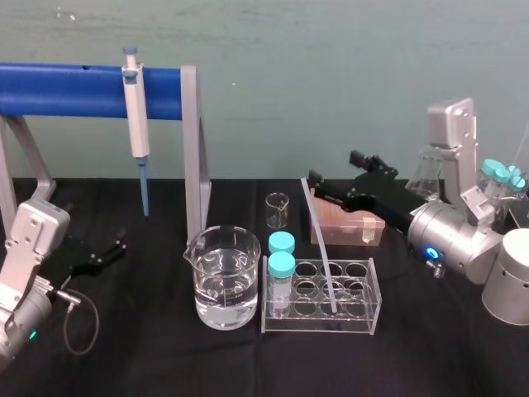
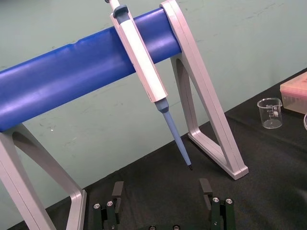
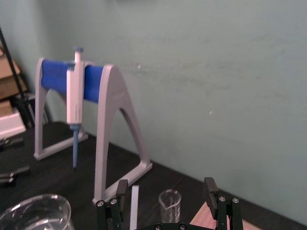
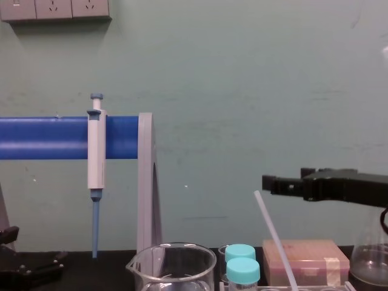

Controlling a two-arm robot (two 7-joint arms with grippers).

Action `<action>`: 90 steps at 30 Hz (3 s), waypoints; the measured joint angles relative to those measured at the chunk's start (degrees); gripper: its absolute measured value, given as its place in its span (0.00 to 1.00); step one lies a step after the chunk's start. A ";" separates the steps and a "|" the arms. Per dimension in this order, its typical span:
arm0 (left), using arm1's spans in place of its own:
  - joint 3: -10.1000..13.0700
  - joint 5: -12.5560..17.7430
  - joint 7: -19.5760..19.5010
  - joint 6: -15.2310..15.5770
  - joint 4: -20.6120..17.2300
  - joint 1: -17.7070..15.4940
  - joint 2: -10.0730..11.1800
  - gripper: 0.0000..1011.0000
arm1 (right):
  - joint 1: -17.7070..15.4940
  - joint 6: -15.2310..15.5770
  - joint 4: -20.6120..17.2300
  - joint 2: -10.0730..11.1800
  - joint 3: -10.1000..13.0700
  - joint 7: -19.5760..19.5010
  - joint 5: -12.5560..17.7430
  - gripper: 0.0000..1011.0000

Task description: Pick up the stirring rod with one hand, then place it down.

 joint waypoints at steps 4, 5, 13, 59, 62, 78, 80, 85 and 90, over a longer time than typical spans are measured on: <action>0.00 0.00 0.00 0.00 0.00 0.00 0.00 0.99 | 0.96 1.67 1.46 -0.37 -0.82 1.72 -0.68 0.99; 0.00 0.00 0.00 0.00 0.00 0.00 0.00 0.99 | 1.11 2.00 1.72 -0.41 -0.98 2.21 -0.74 0.99; 0.00 0.00 0.00 0.00 0.00 0.00 0.00 0.99 | 1.97 4.95 4.05 -0.91 -2.32 5.45 -1.53 0.99; 0.00 0.00 0.00 0.00 0.00 0.00 0.00 0.99 | 1.96 4.79 5.72 -2.01 -1.55 7.82 -0.49 0.78; 0.00 0.00 0.00 0.00 0.00 0.00 0.00 0.99 | 1.95 4.78 5.70 -2.01 -1.54 7.81 -0.50 0.73; 0.00 0.00 0.00 0.00 0.00 0.00 0.00 0.99 | 1.91 4.73 5.67 -2.01 -1.52 7.77 -0.50 0.22; 0.00 0.00 0.00 0.00 0.00 0.00 0.00 0.99 | 1.90 4.72 5.67 -2.01 -1.52 7.76 -0.50 0.14; 0.00 0.00 0.00 0.00 0.00 0.00 0.00 0.99 | 1.48 3.66 5.43 -2.08 -1.14 7.74 -0.19 0.06; 0.00 0.00 0.00 0.00 0.00 0.00 0.00 0.99 | 0.55 1.36 4.81 -2.16 -0.51 7.86 0.45 0.06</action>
